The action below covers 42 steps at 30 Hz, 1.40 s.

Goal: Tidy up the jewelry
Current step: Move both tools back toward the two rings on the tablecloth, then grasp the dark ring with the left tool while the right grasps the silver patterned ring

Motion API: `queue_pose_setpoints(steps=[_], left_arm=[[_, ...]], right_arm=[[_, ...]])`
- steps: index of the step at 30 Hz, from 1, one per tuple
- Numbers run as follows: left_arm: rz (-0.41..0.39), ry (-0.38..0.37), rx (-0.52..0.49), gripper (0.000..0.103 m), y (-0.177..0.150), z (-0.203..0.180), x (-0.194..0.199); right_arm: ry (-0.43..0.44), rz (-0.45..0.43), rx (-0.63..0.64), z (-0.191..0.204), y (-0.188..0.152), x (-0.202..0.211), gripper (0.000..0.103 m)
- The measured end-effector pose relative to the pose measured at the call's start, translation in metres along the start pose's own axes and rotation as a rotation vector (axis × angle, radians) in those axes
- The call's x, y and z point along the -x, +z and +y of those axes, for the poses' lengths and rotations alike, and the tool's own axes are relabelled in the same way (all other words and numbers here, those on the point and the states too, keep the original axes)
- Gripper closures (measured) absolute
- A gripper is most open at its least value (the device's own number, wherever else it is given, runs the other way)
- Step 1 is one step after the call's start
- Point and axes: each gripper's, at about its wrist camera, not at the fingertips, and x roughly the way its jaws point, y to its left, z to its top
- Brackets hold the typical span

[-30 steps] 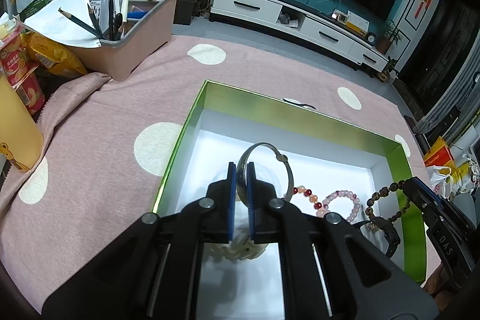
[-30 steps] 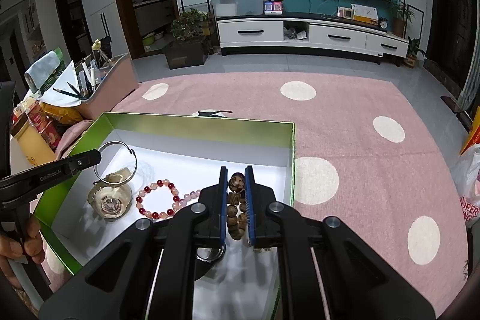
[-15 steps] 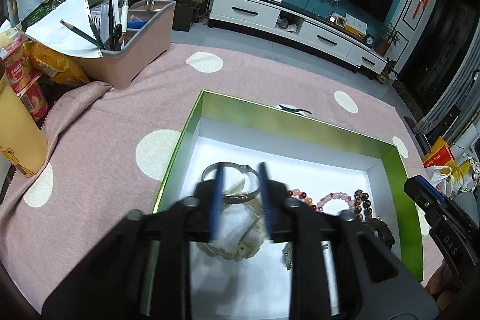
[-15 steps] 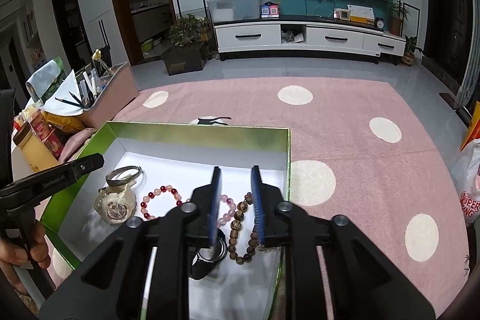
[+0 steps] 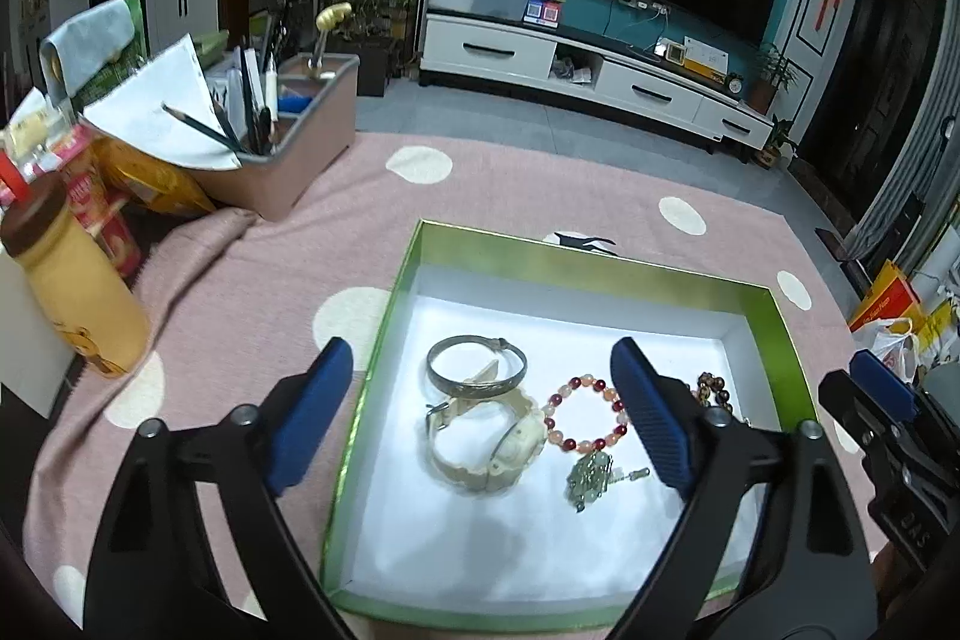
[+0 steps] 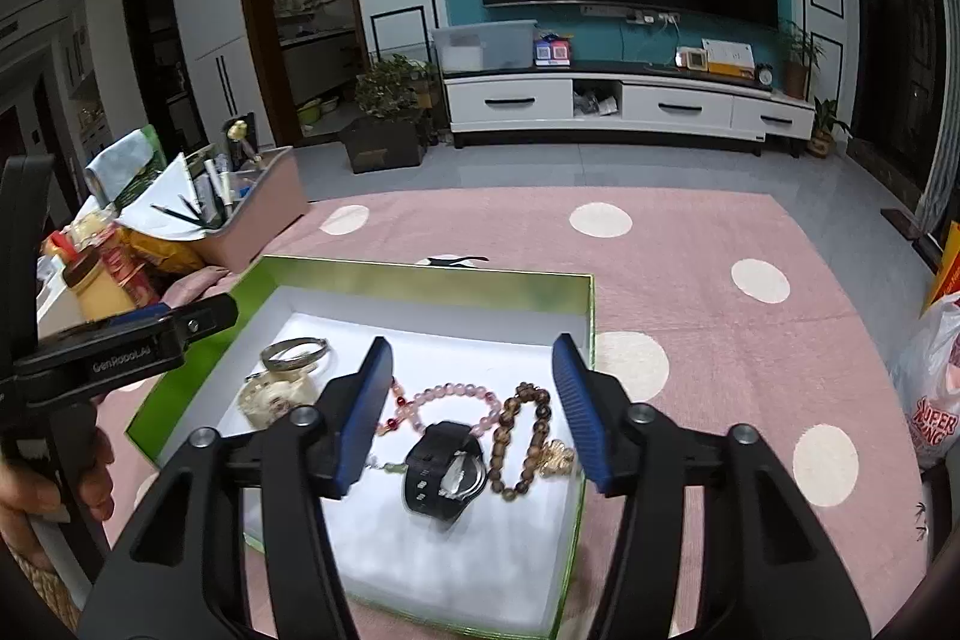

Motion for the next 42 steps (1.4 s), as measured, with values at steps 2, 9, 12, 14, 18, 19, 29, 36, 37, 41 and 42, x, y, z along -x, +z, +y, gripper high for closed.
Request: queue_pose_setpoints(steps=[2,9,12,14,18,19,29,36,37,41,42], left_arm=[[-0.007,0.003,-0.013,0.009,-0.001,-0.001,0.008],[-0.022,0.005,-0.039,0.002,-0.012,0.0,0.036],[-0.015,0.008,-0.053,0.002,-0.021,0.0,0.046],[-0.006,0.008,-0.05,0.002,-0.029,0.003,0.053],[0.019,0.015,-0.044,0.002,-0.049,0.013,0.062],[0.029,0.022,-0.043,0.002,-0.055,0.017,0.064],[0.111,0.028,-0.031,0.002,-0.108,0.05,0.08],[0.166,-0.031,-0.117,0.002,-0.141,0.037,0.078],[0.171,-0.041,-0.132,0.002,-0.143,0.033,0.077],[0.184,-0.036,-0.188,0.002,-0.15,0.026,0.069],[0.188,-0.034,-0.192,0.002,-0.15,0.025,0.068]], right_arm=[[0.011,-0.011,0.002,0.003,-0.004,0.011,0.036],[0.042,-0.027,-0.013,0.009,-0.019,0.042,0.022],[0.05,-0.031,-0.013,0.011,-0.028,0.055,0.019],[0.048,-0.03,-0.006,0.013,-0.036,0.062,0.019],[0.052,0.001,0.004,0.014,-0.055,0.071,0.019],[0.052,0.006,0.009,0.015,-0.059,0.072,0.019],[0.068,0.067,0.021,0.018,-0.089,0.076,0.019],[0.131,0.19,0.162,0.052,-0.11,0.052,0.019],[0.135,0.21,0.181,0.056,-0.113,0.048,0.019],[0.14,0.271,0.221,0.065,-0.124,0.032,0.019],[0.14,0.284,0.228,0.066,-0.126,0.028,0.019]])
